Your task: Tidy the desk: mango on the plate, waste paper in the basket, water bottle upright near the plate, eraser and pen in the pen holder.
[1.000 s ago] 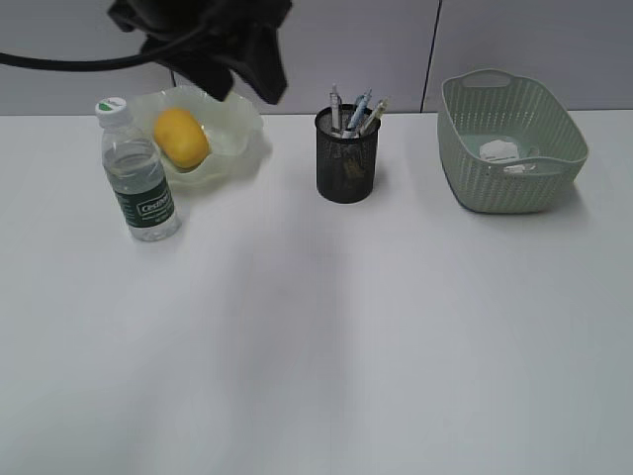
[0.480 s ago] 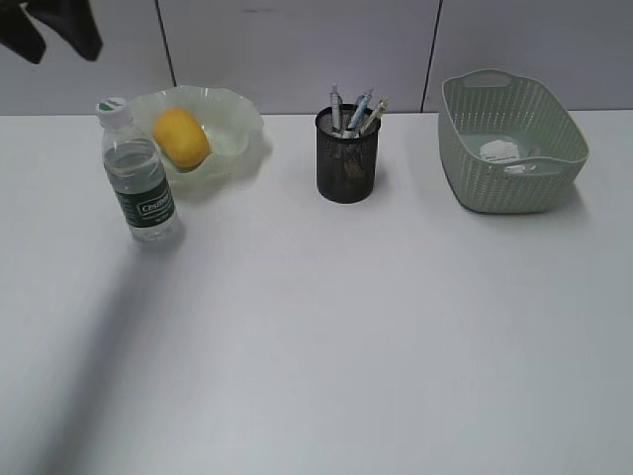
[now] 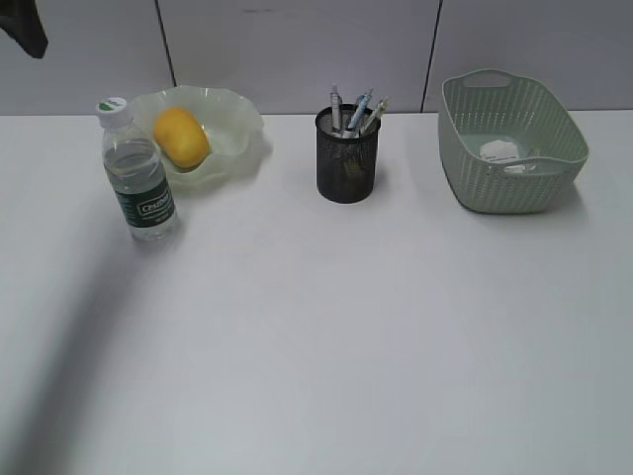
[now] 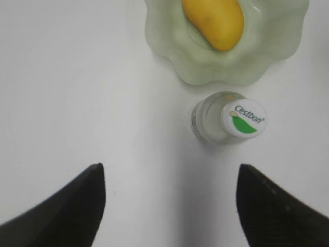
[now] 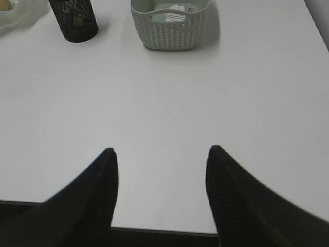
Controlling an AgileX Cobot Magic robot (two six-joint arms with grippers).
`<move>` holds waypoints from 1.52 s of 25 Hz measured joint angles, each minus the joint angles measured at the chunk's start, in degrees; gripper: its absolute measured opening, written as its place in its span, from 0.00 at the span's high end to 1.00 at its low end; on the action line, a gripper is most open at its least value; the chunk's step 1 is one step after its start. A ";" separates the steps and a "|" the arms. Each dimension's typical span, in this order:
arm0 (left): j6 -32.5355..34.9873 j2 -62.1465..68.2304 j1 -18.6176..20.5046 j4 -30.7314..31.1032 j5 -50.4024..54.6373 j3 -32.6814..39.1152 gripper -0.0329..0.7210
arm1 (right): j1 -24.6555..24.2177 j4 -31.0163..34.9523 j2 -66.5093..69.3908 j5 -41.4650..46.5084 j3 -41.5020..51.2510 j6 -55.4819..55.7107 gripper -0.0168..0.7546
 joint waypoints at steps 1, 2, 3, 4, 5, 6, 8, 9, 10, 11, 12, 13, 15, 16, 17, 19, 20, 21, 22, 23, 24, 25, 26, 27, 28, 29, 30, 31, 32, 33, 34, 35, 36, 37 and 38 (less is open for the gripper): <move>-0.16 0.00 0.13 0.06 0.00 0.00 0.14 | 0.00 0.00 0.00 0.00 0.00 0.00 0.41; -0.41 0.00 0.30 0.06 0.00 0.00 0.13 | 0.00 0.00 0.00 0.00 0.00 0.00 0.41; -0.59 0.00 0.69 0.06 0.00 0.00 0.13 | 0.00 0.00 0.00 0.00 0.00 0.00 0.41; -0.72 0.00 1.04 0.00 0.00 0.00 0.13 | 0.00 0.00 0.00 0.00 0.00 0.00 0.41; -0.80 0.00 1.53 0.00 0.00 0.00 0.13 | 0.00 0.00 0.00 0.00 0.00 0.00 0.41; -0.87 0.00 2.12 -0.04 0.00 0.00 0.13 | 0.00 0.00 0.00 0.00 0.00 0.00 0.41; -0.98 0.00 3.05 -0.04 0.00 0.00 0.13 | 0.00 0.00 0.00 0.00 0.00 0.00 0.41; -1.02 0.00 3.42 -0.13 0.00 0.00 0.13 | 0.00 0.00 0.00 0.00 0.00 0.00 0.41; -1.02 0.00 3.66 -0.13 0.00 0.00 0.13 | 0.00 0.00 0.00 0.00 0.00 0.00 0.41; -1.02 0.00 3.78 -0.29 0.00 0.00 0.13 | 0.00 0.00 0.00 0.00 0.00 0.00 0.41; -1.02 0.00 3.92 -0.47 0.00 0.00 0.14 | 0.00 0.00 0.00 0.00 0.00 0.00 0.41; -1.02 0.00 3.97 -0.67 0.00 0.00 0.14 | 0.00 0.00 0.00 0.00 0.00 0.00 0.41; -1.02 0.00 3.97 -0.40 0.00 0.13 0.15 | 0.00 0.00 0.00 0.00 0.00 0.00 0.41; -1.02 0.00 3.97 -0.40 0.00 0.28 0.16 | 0.00 0.00 0.00 0.00 0.00 0.00 0.41; -1.02 -0.04 3.97 -0.40 0.00 0.56 0.16 | 0.00 0.00 0.00 0.00 0.00 0.00 0.41; -1.02 -0.84 3.70 -0.47 -0.07 2.17 0.17 | 0.00 0.00 0.00 0.00 0.00 0.00 0.41; -1.02 -1.79 3.48 -0.59 -0.07 3.36 0.17 | 0.00 0.00 0.00 0.00 0.00 0.00 0.41; -1.02 -3.28 3.36 -0.64 -0.13 5.24 0.17 | 0.00 0.00 0.00 0.00 0.00 0.00 0.41; -1.02 -5.17 3.30 -1.10 -0.24 7.51 0.17 | 0.00 0.00 0.00 0.00 0.00 0.00 0.41; -1.02 -6.93 3.19 -1.10 -0.76 9.98 0.17 | 0.00 0.00 0.00 0.00 0.00 0.00 0.41; -1.02 -9.32 3.12 -1.10 -1.20 12.20 0.17 | 0.00 0.00 0.00 0.00 0.00 0.00 0.41; -1.02 -11.86 3.12 -1.10 -1.75 15.05 0.17 | 0.00 0.00 0.00 0.00 0.00 0.00 0.41; -1.02 -14.15 3.08 -1.10 -2.32 18.03 0.17 | 0.00 0.00 0.00 0.00 0.00 0.00 0.41; -1.02 -16.95 3.08 -1.10 -3.06 21.14 0.17 | 0.00 0.00 0.00 0.00 0.00 0.00 0.41; -1.02 -19.89 3.08 -1.10 -3.87 23.82 0.17 | 0.00 0.00 0.00 0.00 0.00 0.00 0.41; -1.02 -22.84 3.08 -0.78 -4.72 26.99 0.17 | 0.00 0.00 0.00 0.00 0.00 0.00 0.41; -1.02 -25.36 3.08 -0.71 -5.49 30.04 0.17 | 0.00 0.00 0.00 0.00 0.00 0.00 0.41; -1.02 -28.38 3.08 -0.63 -5.89 32.48 0.17 | 0.00 0.00 0.00 0.00 0.00 0.00 0.41; -1.02 -31.42 3.08 -0.59 -6.10 35.32 0.17 | 0.00 0.00 0.00 0.00 0.00 0.00 0.41; -1.02 -34.52 3.08 -0.55 -6.18 38.13 0.18 | 0.00 0.00 0.00 0.00 0.00 0.00 0.41; -1.02 -37.13 3.08 -0.55 -6.26 40.87 0.19 | 0.00 0.00 0.00 0.00 0.00 0.00 0.41; -1.02 -40.36 3.08 -0.52 -6.30 43.09 0.19 | 0.00 0.00 0.00 0.00 0.00 0.00 0.41; -1.02 -43.62 3.08 -0.52 -6.36 45.62 0.20 | 0.00 0.00 0.00 0.00 0.00 0.00 0.41; -1.02 -46.43 3.08 -0.52 -6.42 47.94 0.21 | 0.00 0.00 0.00 0.00 0.00 0.00 0.41; -1.02 -49.97 3.08 -0.52 -6.49 49.67 0.22 | 0.00 0.00 0.00 0.00 0.00 0.00 0.41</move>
